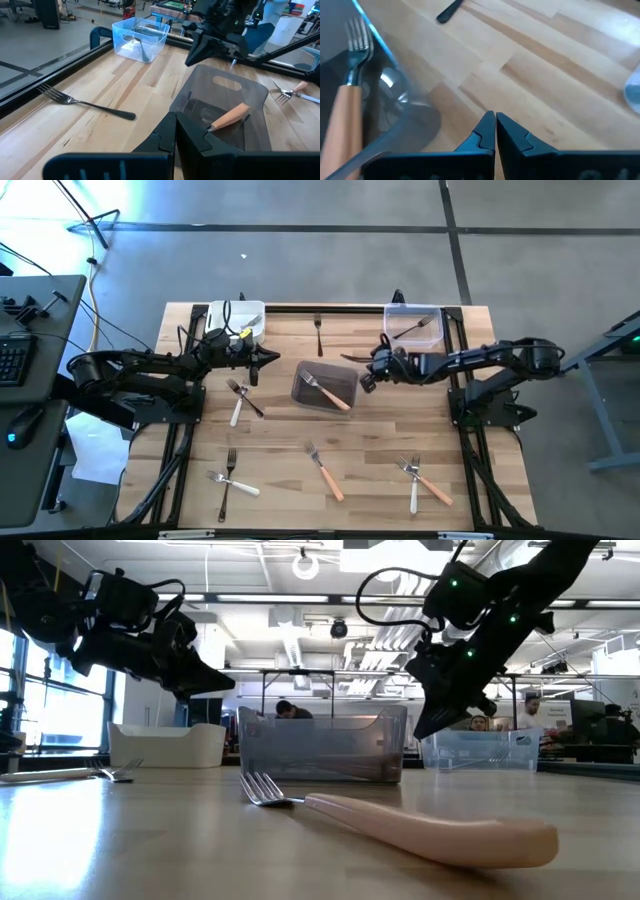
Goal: Sort silverware by color (type)
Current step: Adjust the black bin in the middle
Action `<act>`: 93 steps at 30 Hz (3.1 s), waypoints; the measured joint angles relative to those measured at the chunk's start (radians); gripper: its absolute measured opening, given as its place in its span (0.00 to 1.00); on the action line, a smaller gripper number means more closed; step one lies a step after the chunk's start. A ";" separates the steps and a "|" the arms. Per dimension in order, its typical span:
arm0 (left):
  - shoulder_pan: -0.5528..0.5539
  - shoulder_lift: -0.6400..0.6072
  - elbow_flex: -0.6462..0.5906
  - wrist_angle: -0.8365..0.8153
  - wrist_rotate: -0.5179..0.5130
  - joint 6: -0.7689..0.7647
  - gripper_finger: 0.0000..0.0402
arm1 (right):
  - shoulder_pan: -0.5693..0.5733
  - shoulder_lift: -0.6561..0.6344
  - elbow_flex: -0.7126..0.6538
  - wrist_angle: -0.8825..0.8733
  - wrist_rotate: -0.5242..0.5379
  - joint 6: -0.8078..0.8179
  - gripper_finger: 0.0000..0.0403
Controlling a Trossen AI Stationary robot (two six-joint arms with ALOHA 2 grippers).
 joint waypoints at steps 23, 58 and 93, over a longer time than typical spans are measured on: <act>0.000 0.000 0.000 -0.010 0.000 0.000 0.00 | -0.055 0.000 0.003 0.023 -0.205 -0.097 0.00; 0.000 0.000 0.000 -0.009 0.004 0.020 0.00 | -0.098 0.001 0.090 -0.083 -0.334 -0.126 0.00; -0.074 0.000 0.000 -0.008 -0.058 0.002 0.00 | -0.085 0.147 0.130 0.045 -0.347 -0.157 0.00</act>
